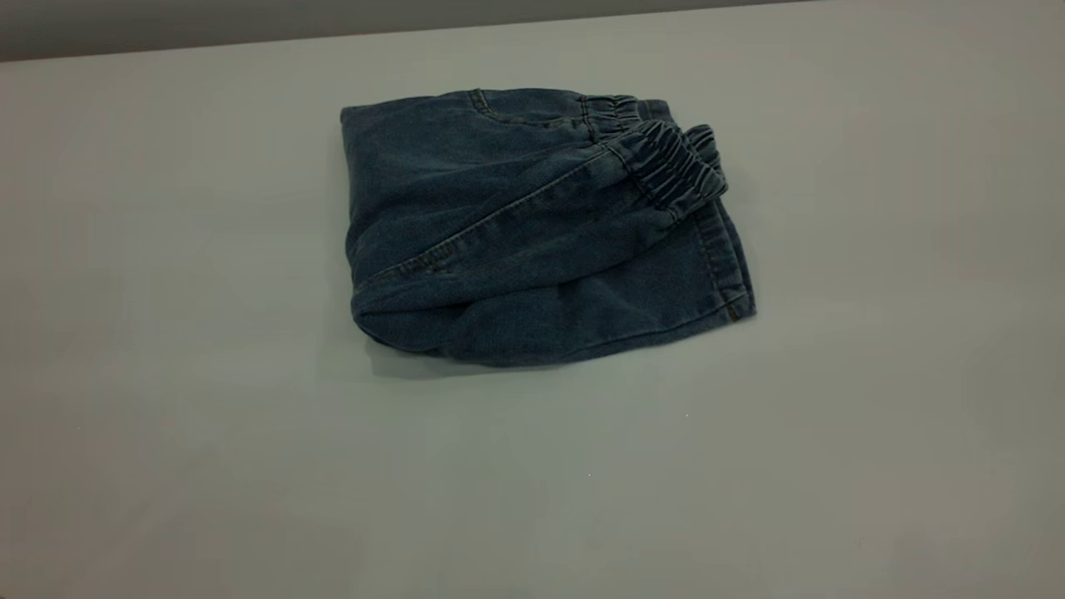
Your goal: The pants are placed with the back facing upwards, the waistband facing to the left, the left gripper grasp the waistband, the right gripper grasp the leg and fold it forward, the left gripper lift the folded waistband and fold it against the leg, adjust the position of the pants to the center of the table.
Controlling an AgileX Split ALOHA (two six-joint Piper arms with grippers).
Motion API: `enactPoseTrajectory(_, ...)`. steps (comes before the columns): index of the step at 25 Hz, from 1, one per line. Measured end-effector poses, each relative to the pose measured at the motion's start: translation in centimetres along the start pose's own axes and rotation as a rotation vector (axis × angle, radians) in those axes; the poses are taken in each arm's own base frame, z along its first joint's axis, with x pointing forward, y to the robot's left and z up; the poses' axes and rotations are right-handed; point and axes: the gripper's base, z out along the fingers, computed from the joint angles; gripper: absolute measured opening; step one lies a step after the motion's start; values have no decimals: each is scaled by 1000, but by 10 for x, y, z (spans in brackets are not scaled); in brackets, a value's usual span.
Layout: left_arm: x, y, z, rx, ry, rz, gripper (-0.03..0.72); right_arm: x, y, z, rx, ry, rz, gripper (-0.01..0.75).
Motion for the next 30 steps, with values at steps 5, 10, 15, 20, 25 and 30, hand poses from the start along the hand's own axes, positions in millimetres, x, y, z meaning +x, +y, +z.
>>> enactPoseTrajectory(5,47,-3,-5,-20,-69,-46,540,58,-4,4,5,-83,-5,514)
enactPoseTrajectory(10,70,-2,11,-29,-45,-46,540,101,-7,24,6,-79,-4,514)
enactPoseTrajectory(15,76,2,31,-49,-45,-46,540,112,-8,38,-3,-81,2,514)
enactPoseTrajectory(20,83,3,46,-47,-24,-52,540,112,-7,38,-11,-78,7,514)
enactPoseTrajectory(25,82,3,46,-48,-33,-52,540,112,-7,38,-12,-76,7,514)
enactPoseTrajectory(30,82,3,46,-48,-33,-53,540,112,-7,39,22,-76,41,514)
